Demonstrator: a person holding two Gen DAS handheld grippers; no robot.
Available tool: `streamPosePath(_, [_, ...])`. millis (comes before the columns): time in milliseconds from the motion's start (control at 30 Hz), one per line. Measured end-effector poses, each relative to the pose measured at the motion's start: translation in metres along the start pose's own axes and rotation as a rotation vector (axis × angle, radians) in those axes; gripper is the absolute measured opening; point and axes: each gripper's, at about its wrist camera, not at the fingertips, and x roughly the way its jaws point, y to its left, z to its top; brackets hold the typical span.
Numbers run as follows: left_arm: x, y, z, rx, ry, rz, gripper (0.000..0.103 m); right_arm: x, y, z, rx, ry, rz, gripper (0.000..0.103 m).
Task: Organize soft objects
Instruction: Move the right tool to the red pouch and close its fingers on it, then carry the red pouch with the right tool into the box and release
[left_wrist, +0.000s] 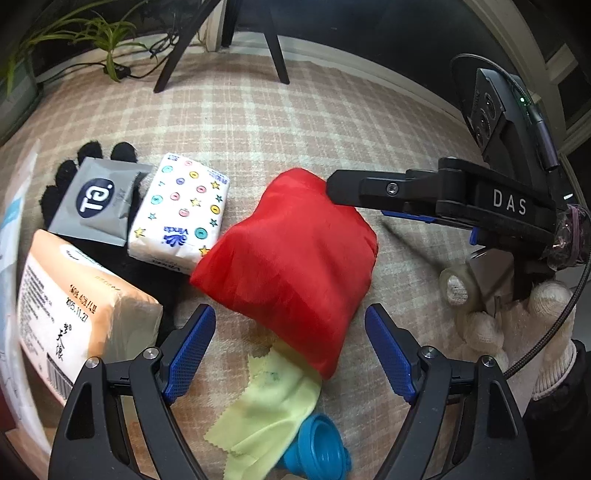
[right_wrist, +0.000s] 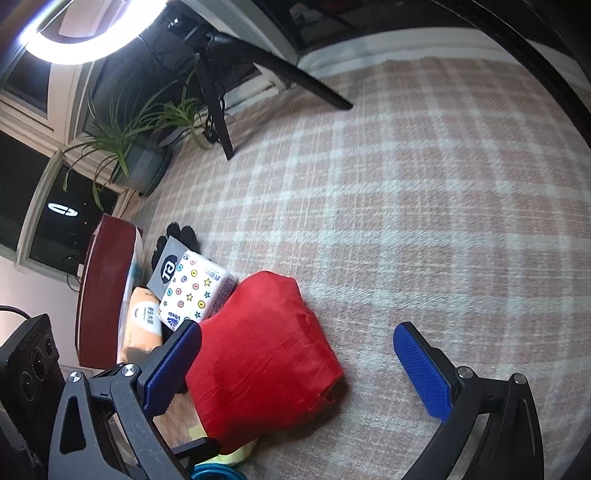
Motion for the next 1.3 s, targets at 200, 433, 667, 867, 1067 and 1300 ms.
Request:
streamPosePath(200, [0.011, -0.004, 0.000, 0.007, 0.016, -0.009, 0.083, 0.011, -0.003, 0.000, 0.017, 0.038, 0.041, 0.100])
streamPosePath(433, [0.021, -0.008, 0.006, 0.016, 0.026, -0.032, 0.072, 0.014, -0.006, -0.002, 0.040, 0.065, 0.097, 0.081])
streamPosePath(667, [0.039, -0.017, 0.024, 0.040, 0.038, -0.054, 0.068, 0.011, -0.007, -0.007, 0.051, 0.078, 0.115, 0.068])
streamPosePath(867, [0.055, -0.042, 0.034, 0.107, 0.055, -0.077, 0.068, -0.003, -0.020, -0.016, 0.081, 0.057, 0.099, 0.065])
streamPosePath(1067, [0.060, -0.064, 0.042, 0.155, 0.051, -0.099, 0.066, -0.026, -0.030, -0.025, 0.122, 0.005, 0.067, 0.055])
streamPosePath(1300, [0.023, -0.073, 0.034, 0.183, -0.018, -0.113, 0.066, -0.059, 0.006, -0.034, 0.061, -0.055, 0.028, 0.054])
